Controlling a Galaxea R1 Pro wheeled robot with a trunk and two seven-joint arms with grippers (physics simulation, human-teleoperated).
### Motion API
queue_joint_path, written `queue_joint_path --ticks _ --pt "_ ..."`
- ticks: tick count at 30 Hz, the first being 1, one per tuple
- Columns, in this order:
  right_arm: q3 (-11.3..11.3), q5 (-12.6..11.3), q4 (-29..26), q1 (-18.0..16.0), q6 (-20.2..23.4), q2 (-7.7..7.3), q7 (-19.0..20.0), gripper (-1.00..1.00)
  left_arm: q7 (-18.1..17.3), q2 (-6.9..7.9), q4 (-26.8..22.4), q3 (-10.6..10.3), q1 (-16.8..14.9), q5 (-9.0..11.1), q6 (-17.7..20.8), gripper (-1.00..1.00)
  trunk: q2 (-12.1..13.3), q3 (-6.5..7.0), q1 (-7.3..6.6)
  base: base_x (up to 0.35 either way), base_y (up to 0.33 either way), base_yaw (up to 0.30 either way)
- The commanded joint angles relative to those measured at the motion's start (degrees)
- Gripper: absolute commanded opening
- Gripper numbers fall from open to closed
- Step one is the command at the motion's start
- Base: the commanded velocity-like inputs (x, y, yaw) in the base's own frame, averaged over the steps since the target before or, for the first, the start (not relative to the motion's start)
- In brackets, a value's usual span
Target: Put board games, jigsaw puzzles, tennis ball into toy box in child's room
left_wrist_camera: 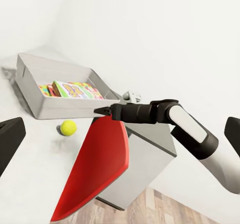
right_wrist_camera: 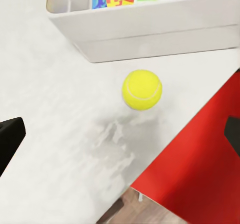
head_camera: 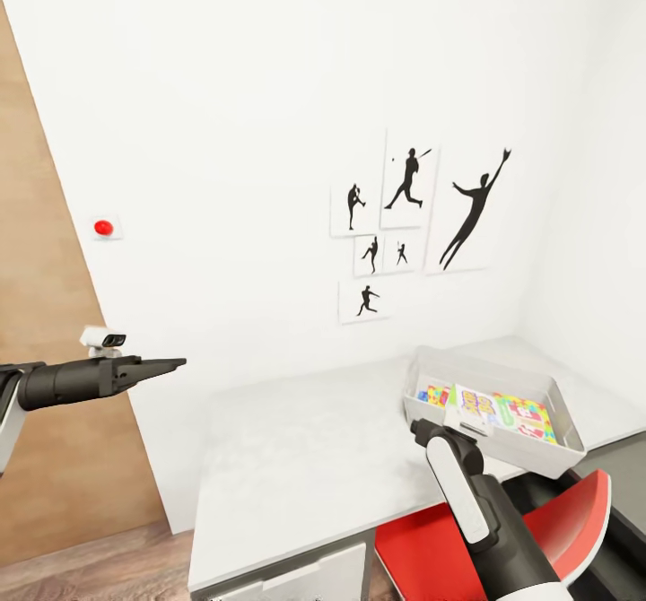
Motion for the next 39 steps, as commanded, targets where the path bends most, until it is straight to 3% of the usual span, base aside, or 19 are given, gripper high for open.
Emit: queue_joint_path --ticks 1,12,20,39 --pt "0.1 -0.4 0.0 0.0 0.2 -0.02 -0.5 1.00 -0.2 -0.01 0.0 0.0 0.0 0.0 0.6 1.00 -0.1 -0.12 0.02 0.000 0.000 0.000" --pt "0.1 -0.4 0.0 0.0 0.2 -0.12 -0.5 1.00 -0.2 -0.36 -0.4 -0.4 0.0 0.2 0.8 1.00 -0.1 -1.14 0.02 0.000 0.000 0.000" --pt "0.1 -0.4 0.0 0.0 0.2 -0.20 -0.5 1.00 -0.2 -2.01 -1.4 -2.4 0.0 0.3 1.1 1.00 -0.1 -1.88 0.02 0.000 0.000 0.000" --pt "-1.2 -0.3 0.0 -0.2 0.0 -0.31 -0.5 1.00 -0.2 -2.04 -1.3 -2.3 0.0 0.4 0.9 1.00 -0.1 -3.63 0.02 0.000 0.000 0.000"
